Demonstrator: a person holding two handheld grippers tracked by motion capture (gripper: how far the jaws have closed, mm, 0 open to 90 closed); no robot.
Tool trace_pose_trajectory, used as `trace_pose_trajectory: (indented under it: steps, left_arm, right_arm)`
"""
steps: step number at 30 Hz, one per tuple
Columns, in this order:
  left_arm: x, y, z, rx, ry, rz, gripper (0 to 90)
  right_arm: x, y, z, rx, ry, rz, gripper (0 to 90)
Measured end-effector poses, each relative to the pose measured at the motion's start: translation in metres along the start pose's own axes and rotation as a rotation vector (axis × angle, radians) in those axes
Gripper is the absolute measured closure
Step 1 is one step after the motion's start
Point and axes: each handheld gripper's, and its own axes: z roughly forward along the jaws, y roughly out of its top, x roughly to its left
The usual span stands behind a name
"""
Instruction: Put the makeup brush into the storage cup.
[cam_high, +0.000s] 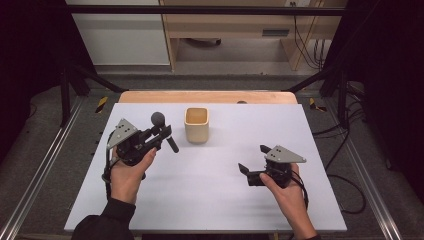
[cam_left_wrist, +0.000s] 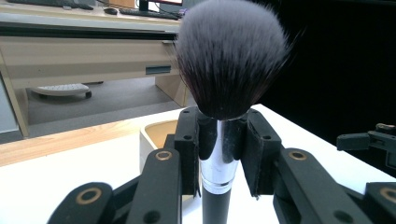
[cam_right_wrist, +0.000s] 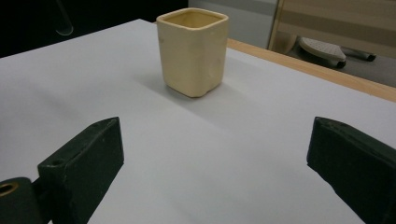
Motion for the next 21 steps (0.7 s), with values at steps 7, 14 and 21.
trace_pose_trajectory:
  steps: [7,14,21]
  left_arm:
    - [0.0,0.005,0.003,0.0,0.0,0.009,70.0]
    - [-0.001,0.014,0.008,0.003,0.005,0.032,70.0]
    - [-0.001,0.028,0.026,0.023,0.016,0.069,69.9]
  right_arm:
    - [-0.007,-0.016,-0.006,-0.015,-0.038,0.03,4.3]
    - [-0.009,-0.031,-0.011,-0.05,-0.085,0.052,6.2]
    - [-0.015,-0.047,-0.015,-0.083,-0.126,0.073,6.0]
